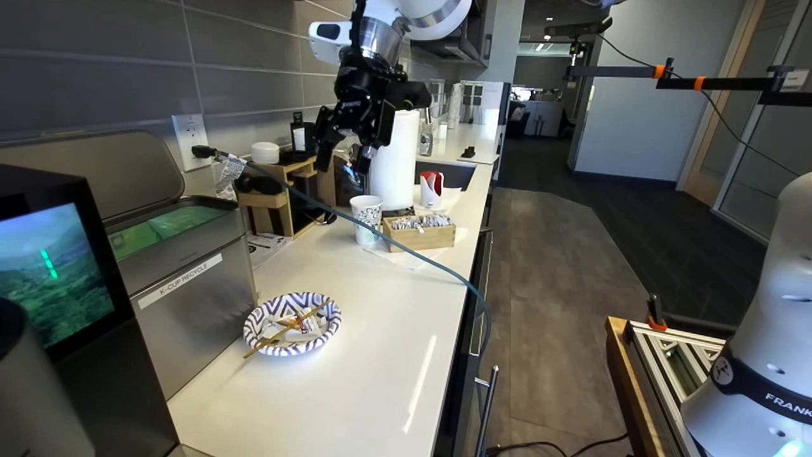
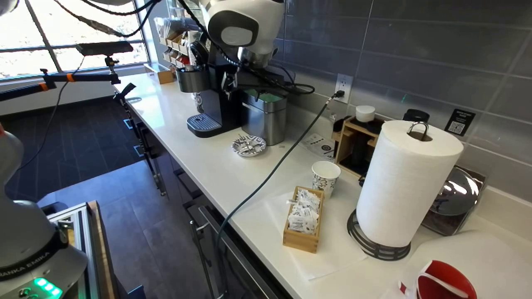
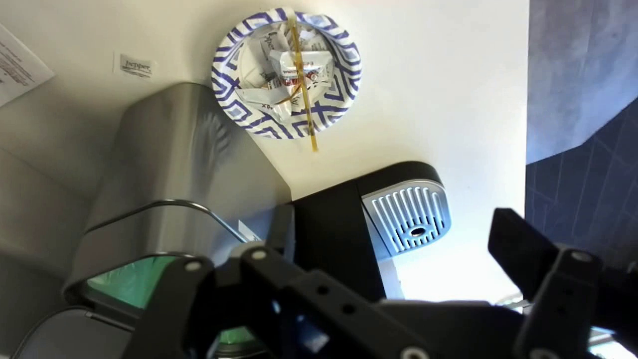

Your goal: Put the straw on the bowl

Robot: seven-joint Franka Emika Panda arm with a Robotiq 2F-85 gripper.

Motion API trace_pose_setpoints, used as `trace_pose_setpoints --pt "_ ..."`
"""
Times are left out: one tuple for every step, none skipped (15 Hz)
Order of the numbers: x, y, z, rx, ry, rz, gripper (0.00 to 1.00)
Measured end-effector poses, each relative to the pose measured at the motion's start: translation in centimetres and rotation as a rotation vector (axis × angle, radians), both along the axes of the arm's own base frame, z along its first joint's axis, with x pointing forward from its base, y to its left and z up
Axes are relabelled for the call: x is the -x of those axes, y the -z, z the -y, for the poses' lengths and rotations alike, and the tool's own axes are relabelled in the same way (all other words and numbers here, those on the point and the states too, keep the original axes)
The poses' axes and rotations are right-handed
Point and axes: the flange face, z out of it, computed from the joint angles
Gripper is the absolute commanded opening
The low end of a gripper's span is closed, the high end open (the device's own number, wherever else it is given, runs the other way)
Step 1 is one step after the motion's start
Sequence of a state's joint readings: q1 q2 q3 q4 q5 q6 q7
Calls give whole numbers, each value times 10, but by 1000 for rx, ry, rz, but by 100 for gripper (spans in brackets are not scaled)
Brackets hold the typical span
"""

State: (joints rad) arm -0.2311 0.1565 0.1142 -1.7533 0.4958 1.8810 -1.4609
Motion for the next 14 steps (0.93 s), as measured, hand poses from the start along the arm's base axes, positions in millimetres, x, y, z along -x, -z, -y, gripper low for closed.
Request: trace_pose_setpoints --pt "0 -4 0 3 2 7 100" --pt "0 -3 1 4 4 7 100" --pt "-1 -1 2 4 5 4 100" --pt "-3 2 2 4 5 1 100" --pt "-3 3 2 4 6 -2 100" --pt "-4 3 5 20 22 0 100" --pt "-4 0 10 54 52 13 100" --pt "-2 -5 16 95 84 25 100" --pt "2 -12 23 137 116 32 100" --pt "10 -20 30 177 149 30 100" --pt "21 -30 38 216 186 27 100" --pt "34 -42 45 256 223 24 100" --pt "49 -54 52 298 258 15 100" --pt "66 -66 58 334 296 0 100"
